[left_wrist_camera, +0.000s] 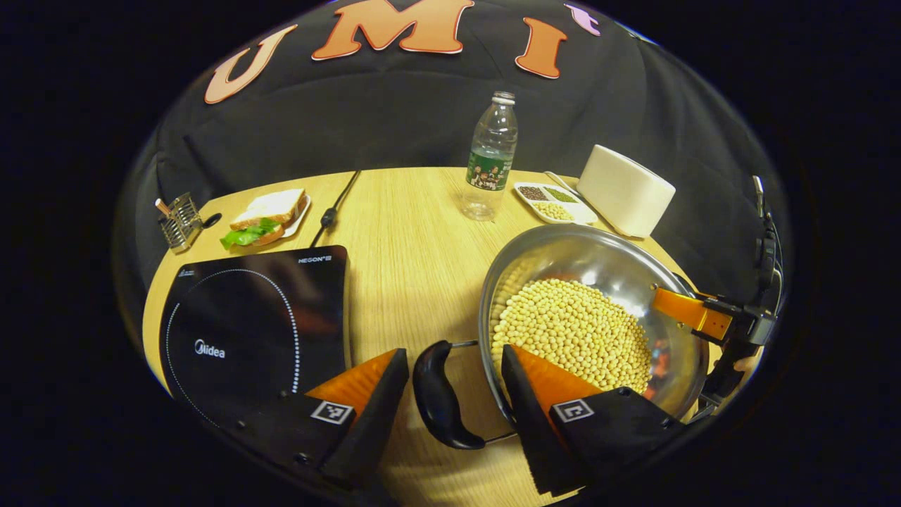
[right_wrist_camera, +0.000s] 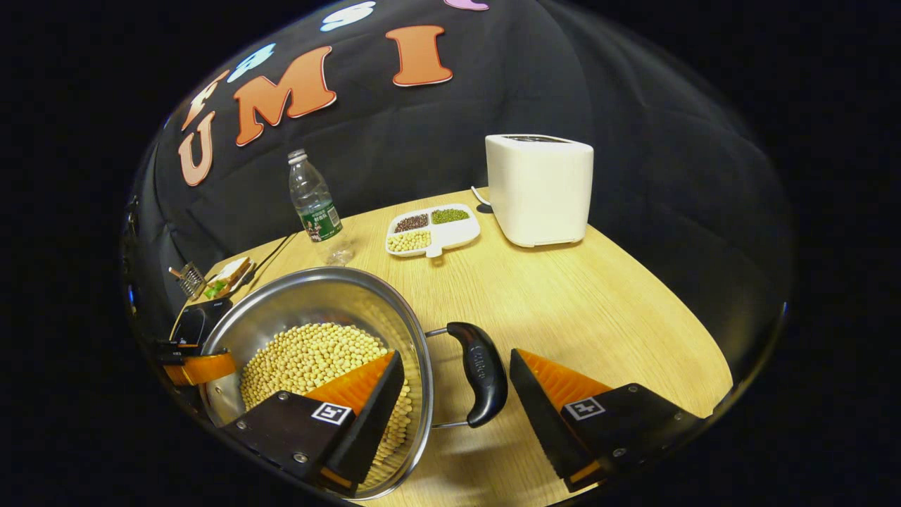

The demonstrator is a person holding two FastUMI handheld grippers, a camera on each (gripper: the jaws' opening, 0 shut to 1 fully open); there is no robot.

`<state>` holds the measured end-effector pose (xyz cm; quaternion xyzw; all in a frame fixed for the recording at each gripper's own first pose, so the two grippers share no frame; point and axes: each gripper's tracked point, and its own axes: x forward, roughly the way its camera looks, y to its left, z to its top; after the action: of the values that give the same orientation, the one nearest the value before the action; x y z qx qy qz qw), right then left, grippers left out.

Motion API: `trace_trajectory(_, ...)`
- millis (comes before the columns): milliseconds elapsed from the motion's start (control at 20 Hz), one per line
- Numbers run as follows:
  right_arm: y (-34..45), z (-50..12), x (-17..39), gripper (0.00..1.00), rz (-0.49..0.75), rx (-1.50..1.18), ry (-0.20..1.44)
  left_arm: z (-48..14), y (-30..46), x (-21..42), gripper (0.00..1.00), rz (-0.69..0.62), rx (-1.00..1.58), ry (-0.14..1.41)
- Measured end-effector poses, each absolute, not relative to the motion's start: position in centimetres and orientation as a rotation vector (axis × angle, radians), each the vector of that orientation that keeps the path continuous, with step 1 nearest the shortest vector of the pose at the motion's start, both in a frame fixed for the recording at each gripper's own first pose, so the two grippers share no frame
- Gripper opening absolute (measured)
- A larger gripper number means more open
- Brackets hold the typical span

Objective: First push the handle of the pot to place it horizontally, then grasp the pot with both hands and set it on the induction cooktop.

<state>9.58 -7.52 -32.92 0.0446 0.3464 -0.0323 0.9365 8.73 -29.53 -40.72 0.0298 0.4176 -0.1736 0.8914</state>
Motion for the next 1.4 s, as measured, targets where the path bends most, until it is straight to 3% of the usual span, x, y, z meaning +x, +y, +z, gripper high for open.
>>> trace_trajectory(50, -7.3, -33.1, 9.5, 0.93, -0.067, 0.099, 0.712, -40.9, -29.5, 8.9, 0.78, -0.356, 0.074, 0.866)
trace_trajectory(100, -7.7, -33.4, 9.6, 0.87, -0.106, 0.086, 0.712, -40.8, -29.4, 8.8, 0.75, -0.356, 0.084, 0.867)
trace_trajectory(200, -7.7, -33.5, 9.8, 0.66, -0.109, 0.093, 0.715, -40.6, -29.4, 8.9, 0.72, -0.338, 0.071, 0.867)
trace_trajectory(300, -6.7, -32.5, 8.9, 0.61, -0.095, 0.147, 0.719, -40.6, -28.8, 8.8, 0.65, -0.323, 0.071, 0.883)
trace_trajectory(500, -4.8, -30.3, 8.6, 0.58, -0.078, 0.165, 0.679, -37.8, -27.4, 8.7, 0.65, -0.308, 0.063, 0.837)
trace_trajectory(550, -3.9, -29.6, 8.6, 0.53, -0.073, 0.172, 0.668, -36.6, -26.6, 8.5, 0.64, -0.303, 0.058, 0.823)
trace_trajectory(600, -3.1, -29.0, 8.5, 0.58, -0.067, 0.174, 0.659, -35.6, -25.7, 8.4, 0.64, -0.297, 0.052, 0.812)
trace_trajectory(1000, 4.8, -24.9, 8.2, 0.58, -0.001, 0.175, 0.606, -30.9, -17.7, 8.2, 0.65, -0.226, 0.041, 0.756)
trace_trajectory(1350, 12.0, -23.2, 8.1, 0.57, 0.09, 0.162, 0.596, -28.5, -9.6, 7.7, 0.65, -0.145, -0.006, 0.745)
trace_trajectory(1400, 12.9, -23.1, 8.1, 0.53, 0.103, 0.16, 0.598, -28.6, -8.7, 7.9, 0.63, -0.132, -0.008, 0.741)
